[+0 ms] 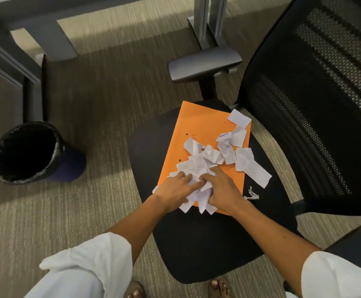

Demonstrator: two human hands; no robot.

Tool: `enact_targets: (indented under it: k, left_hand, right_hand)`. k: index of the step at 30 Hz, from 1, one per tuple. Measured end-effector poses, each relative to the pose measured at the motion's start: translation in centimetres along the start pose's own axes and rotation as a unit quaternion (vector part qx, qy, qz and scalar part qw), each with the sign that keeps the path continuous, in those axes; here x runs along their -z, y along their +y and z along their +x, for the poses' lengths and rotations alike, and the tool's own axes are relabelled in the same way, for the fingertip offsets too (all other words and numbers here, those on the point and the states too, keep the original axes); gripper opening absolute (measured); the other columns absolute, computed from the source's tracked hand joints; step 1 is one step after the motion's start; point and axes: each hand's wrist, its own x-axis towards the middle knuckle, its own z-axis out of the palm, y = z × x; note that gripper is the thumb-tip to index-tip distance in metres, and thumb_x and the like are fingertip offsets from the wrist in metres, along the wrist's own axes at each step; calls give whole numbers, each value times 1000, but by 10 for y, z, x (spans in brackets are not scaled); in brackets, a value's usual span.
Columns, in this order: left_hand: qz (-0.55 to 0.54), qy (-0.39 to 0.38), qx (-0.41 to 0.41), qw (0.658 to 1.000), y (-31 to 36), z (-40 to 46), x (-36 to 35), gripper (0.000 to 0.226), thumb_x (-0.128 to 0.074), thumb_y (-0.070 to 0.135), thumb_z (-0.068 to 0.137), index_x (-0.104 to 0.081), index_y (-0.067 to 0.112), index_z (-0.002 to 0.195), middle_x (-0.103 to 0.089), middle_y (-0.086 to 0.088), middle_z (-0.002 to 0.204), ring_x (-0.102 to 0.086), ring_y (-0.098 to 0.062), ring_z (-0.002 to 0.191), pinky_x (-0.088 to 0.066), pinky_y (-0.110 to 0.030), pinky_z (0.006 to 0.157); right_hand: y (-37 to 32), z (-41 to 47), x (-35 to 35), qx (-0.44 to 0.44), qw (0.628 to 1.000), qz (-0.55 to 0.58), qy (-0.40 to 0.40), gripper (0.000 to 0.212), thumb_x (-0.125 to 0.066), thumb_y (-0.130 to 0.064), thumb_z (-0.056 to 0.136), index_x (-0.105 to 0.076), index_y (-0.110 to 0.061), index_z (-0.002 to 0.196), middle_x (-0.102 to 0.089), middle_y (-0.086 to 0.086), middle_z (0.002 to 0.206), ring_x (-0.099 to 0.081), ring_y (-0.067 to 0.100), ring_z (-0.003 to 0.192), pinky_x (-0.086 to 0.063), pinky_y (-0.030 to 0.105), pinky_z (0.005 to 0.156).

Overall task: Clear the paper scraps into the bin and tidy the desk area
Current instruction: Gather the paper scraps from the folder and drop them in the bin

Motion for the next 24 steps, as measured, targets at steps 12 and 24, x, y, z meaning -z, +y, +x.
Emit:
enact_targets:
  k: [12,24]
  left_hand:
    - [-32,92,-49,994,21,1,2,69,-58,-3,88,-33,14,150,-58,-15,93,-51,-29,85,-32,-36,60]
    - [-102,154,16,983,30,8,29,34,-54,-5,88,-66,7,118,-70,-13,103,-59,-31,97,-51,-43,75]
  right_hand:
    - [7,-16,4,-14,995,77,57,26,-74,-6,83,-77,-14,107,-66,9,109,-59,15,99,-43,14,80]
    - [7,-24,23,-38,971,199,129,22,-73,-8,84,-75,-27,96,-68,2,103,-62,19,98,-54,29,81]
